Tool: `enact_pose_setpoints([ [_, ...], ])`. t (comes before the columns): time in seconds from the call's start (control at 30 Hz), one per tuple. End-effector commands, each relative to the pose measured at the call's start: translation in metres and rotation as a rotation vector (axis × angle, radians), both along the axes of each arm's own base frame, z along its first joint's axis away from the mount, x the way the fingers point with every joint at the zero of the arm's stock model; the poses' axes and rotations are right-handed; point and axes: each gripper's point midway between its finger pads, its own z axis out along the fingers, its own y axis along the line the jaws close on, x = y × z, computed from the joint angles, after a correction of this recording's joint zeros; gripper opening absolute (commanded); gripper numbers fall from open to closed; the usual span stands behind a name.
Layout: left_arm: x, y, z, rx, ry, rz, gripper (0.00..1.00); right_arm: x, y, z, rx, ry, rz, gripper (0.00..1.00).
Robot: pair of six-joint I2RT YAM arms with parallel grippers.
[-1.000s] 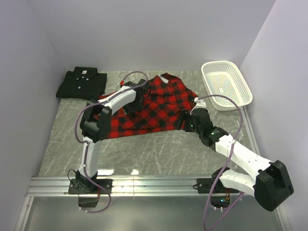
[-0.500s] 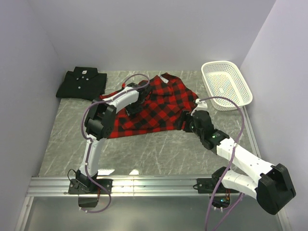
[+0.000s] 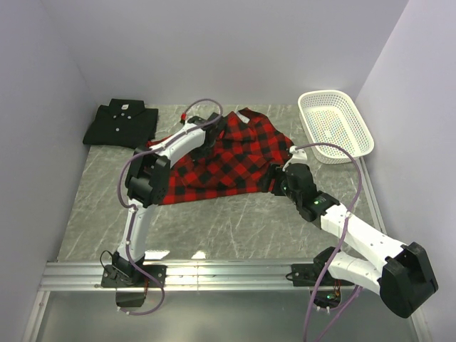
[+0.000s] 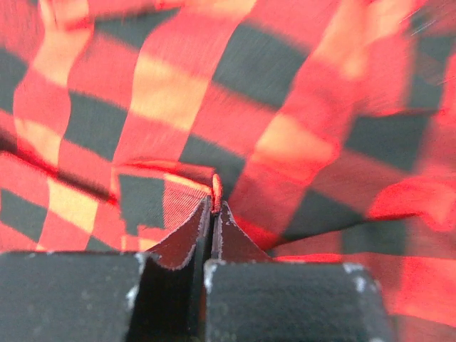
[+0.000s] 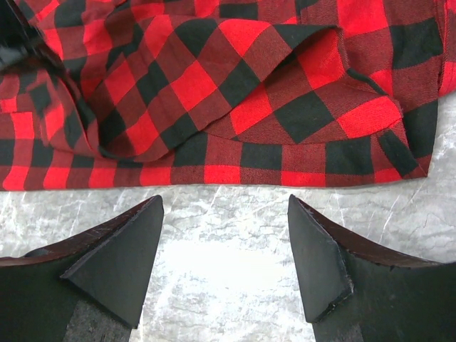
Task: Fold and stack the long sleeve shirts
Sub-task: Fold the shirt
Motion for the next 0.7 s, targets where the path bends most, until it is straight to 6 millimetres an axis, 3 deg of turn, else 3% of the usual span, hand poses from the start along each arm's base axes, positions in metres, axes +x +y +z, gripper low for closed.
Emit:
enact_pose_setpoints([
  [0.0, 0.035, -0.006, 0.063, -0.003, -0.191, -0.034, 0.01, 0.005, 0.0, 0.01, 0.011, -0.051, -0.016, 0.77],
  [0.17, 0.066, -0.017, 0.108, -0.021, -0.358, -0.133, 0.0, 0.005, -0.001, 0.008, 0.006, -0.049, -0.02, 0.77],
  [0.2, 0.077, -0.023, 0.127, -0.051, -0.437, -0.146, 0.0, 0.005, -0.001, 0.008, 0.006, -0.049, -0.018, 0.77],
  [0.27, 0.084, -0.025, 0.138, -0.043, -0.483, -0.191, 0.0, 0.006, -0.002, 0.007, 0.003, -0.045, -0.021, 0.77],
  [0.43, 0.106, -0.04, 0.205, -0.071, -0.695, -0.302, 0.0, 0.007, -0.001, 0.004, 0.0, -0.036, -0.022, 0.77],
  [0.57, 0.109, -0.05, 0.261, -0.117, -0.846, -0.37, 0.0, 0.007, -0.002, 0.003, -0.004, -0.031, -0.025, 0.77],
  [0.63, 0.108, -0.054, 0.275, -0.132, -0.888, -0.41, 0.0, 0.007, -0.003, 0.0, -0.007, -0.026, -0.028, 0.77],
  [0.67, 0.105, -0.06, 0.297, -0.172, -0.955, -0.439, 0.0, 0.007, -0.003, 0.0, -0.006, -0.025, -0.025, 0.77],
])
